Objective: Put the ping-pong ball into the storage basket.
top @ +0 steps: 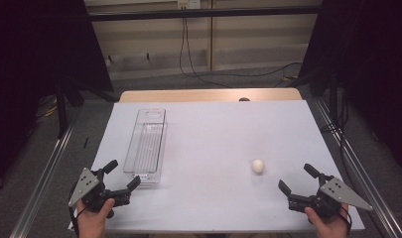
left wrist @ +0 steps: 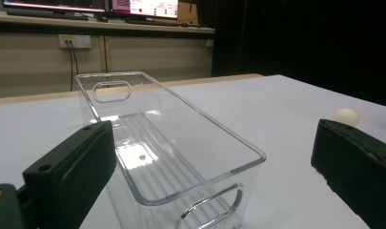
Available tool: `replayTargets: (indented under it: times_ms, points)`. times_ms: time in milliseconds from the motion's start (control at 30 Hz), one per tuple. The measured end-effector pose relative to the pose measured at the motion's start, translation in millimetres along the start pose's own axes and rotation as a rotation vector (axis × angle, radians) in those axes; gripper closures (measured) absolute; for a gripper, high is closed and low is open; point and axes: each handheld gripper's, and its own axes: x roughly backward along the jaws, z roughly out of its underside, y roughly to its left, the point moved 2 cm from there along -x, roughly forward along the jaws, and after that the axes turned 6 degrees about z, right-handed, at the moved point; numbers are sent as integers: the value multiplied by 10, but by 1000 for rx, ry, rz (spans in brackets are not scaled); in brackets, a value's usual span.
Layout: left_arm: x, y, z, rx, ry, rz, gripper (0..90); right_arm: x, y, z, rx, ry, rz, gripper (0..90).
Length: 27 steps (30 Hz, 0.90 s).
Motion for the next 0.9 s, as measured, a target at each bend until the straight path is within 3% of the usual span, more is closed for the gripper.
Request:
replayTargets:
  times_ms: [433,900]
  points:
    - [-96,-79,-41,3,1,35,10,19,3,-1,-5,5,-9,12]
    - [-327,-327,-119,-24,36,97,9,-20,21,5,-11,8,-15,13]
